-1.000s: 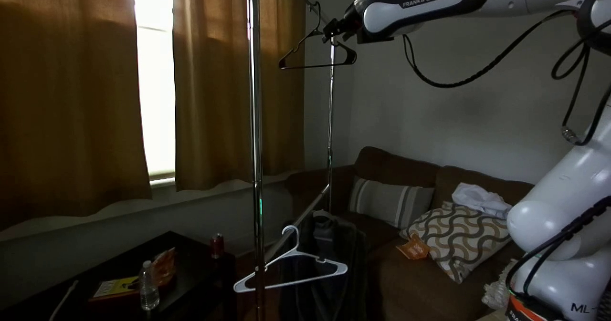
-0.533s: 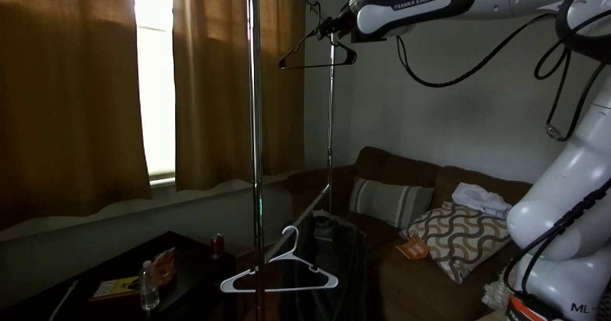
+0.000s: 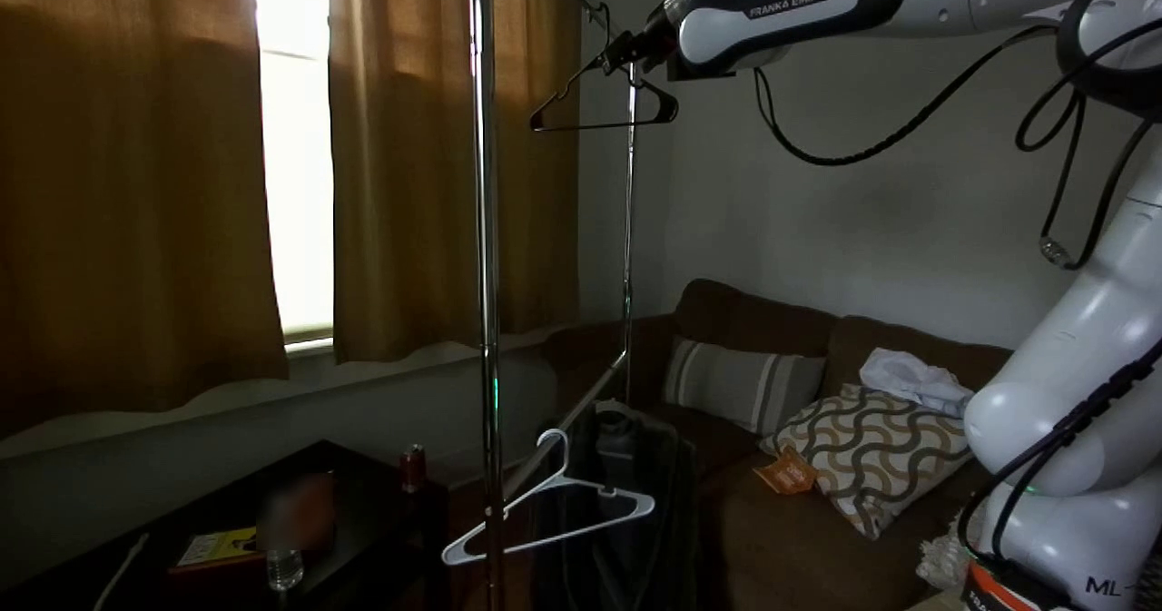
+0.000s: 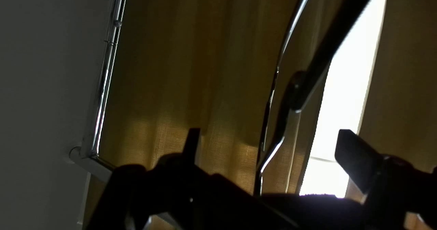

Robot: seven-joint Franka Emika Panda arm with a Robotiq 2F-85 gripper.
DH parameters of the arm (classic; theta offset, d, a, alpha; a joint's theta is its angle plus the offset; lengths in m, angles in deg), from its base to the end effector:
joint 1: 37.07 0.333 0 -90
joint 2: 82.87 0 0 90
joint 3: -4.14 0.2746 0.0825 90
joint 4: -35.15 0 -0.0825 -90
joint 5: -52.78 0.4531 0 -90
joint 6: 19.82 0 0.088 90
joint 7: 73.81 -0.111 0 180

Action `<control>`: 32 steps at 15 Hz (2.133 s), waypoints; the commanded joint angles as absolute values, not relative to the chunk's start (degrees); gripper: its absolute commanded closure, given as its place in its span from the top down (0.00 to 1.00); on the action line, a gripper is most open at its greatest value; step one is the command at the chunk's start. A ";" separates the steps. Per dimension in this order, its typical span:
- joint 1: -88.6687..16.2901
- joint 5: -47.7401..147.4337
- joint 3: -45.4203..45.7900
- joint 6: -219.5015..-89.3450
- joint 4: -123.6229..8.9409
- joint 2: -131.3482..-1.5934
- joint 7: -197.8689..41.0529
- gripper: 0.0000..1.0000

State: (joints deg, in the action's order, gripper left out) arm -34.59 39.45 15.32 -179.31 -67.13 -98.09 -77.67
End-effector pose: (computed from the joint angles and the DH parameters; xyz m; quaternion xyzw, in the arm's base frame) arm 0.5671 0.1671 0.7706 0.7909 0.1442 0.5940 0.0291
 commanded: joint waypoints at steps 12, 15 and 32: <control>-34.88 39.29 15.31 -185.83 -65.08 -94.01 -77.67 1.00; -35.01 39.23 15.31 -186.13 -64.44 -93.36 -77.67 1.00; -32.78 41.45 14.30 -187.39 -63.47 -92.65 -74.64 1.00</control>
